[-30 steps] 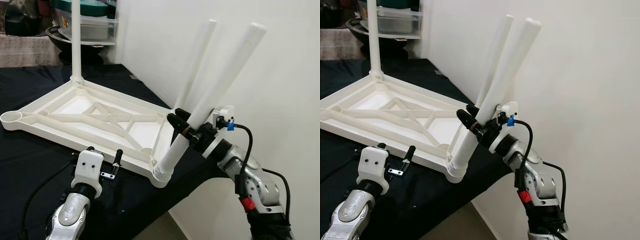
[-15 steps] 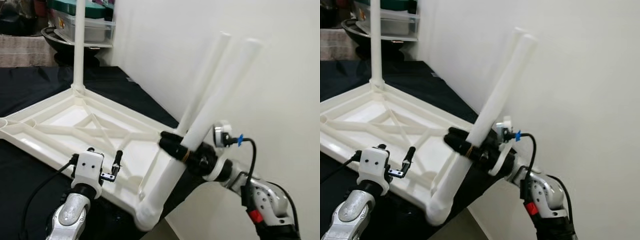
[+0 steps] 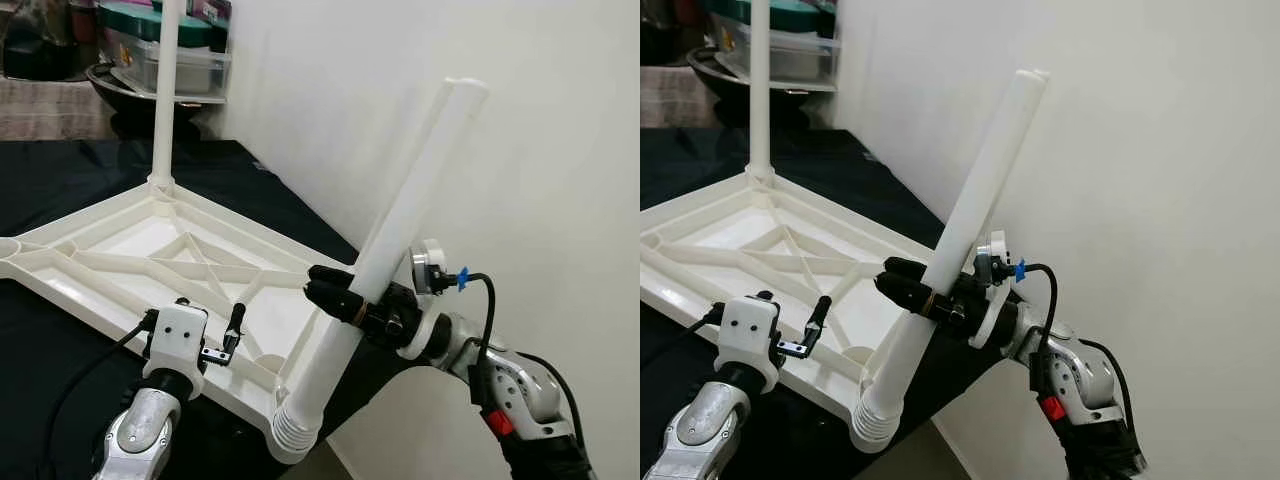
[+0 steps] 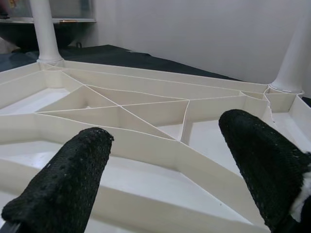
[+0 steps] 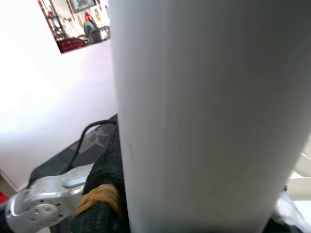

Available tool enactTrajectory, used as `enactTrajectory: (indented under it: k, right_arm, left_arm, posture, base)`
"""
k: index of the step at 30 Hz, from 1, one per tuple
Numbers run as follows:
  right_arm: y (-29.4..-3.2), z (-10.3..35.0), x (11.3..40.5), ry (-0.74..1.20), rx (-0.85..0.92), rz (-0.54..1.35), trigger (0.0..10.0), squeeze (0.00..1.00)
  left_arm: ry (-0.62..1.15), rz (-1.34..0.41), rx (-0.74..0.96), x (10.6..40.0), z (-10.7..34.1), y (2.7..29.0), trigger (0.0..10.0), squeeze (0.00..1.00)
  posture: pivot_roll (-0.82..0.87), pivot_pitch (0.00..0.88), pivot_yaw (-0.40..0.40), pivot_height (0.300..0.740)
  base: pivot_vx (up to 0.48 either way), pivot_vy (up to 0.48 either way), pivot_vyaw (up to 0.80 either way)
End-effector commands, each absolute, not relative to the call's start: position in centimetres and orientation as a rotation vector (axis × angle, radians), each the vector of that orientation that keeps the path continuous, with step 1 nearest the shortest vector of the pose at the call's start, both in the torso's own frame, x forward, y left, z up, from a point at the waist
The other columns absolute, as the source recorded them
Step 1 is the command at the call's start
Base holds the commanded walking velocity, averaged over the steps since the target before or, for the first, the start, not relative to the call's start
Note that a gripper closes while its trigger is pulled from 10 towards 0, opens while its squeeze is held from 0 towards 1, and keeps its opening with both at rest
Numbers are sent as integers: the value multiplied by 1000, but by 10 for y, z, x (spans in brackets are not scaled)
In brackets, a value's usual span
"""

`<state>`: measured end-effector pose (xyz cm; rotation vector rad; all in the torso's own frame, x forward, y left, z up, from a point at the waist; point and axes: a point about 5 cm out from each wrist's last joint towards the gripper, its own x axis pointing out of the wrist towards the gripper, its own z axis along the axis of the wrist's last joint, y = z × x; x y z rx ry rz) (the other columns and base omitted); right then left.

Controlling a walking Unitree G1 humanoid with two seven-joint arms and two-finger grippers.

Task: Building children table

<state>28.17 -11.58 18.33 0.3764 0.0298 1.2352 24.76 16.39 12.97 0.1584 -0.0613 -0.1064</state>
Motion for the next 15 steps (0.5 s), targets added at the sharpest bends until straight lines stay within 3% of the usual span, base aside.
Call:
enactTrajectory:
  k: [1, 4, 6, 7, 8, 9, 11, 15]
  right_arm:
    - [-132, 128, 286, 335, 199, 994, 10000, 0]
    - [-138, 119, 292, 385, 169, 888, 10000, 0]
    - [-152, 107, 308, 440, 130, 630, 10000, 0]
    - [-152, 107, 308, 440, 130, 630, 10000, 0]
    - [-178, 99, 323, 453, 127, 279, 10000, 0]
    - [-178, 99, 323, 453, 127, 279, 10000, 0]
    - [-201, 93, 326, 461, 180, -7, 10000, 0]
    - [-209, 89, 324, 471, 202, -99, 10000, 0]
  left_arm:
    - [-47, -133, 135, 247, 127, 157, 10000, 0]
    - [-45, -135, 134, 247, 127, 156, 10000, 0]
    - [-45, -135, 134, 247, 127, 156, 10000, 0]
    - [-45, -135, 134, 247, 127, 156, 10000, 0]
    - [-45, -133, 133, 247, 128, 156, 10000, 0]
    - [-45, -133, 133, 247, 128, 156, 10000, 0]
    - [-45, -132, 133, 247, 128, 156, 10000, 0]
    - [-45, -132, 133, 247, 128, 156, 10000, 0]
  posture:
    - [145, 0, -235, 740]
    - [145, 0, -235, 740]
    - [139, 0, -232, 740]
    - [139, 0, -232, 740]
    - [140, 0, -234, 740]
    - [140, 0, -234, 740]
    - [138, 0, -232, 740]
    - [137, 0, -232, 740]
  base:
    - [0, 0, 0]
    - [0, 0, 0]
    - [0, 0, 0]
    - [0, 0, 0]
    - [0, 0, 0]
    - [0, 0, 0]
    - [0, 0, 0]
    - [0, 0, 0]
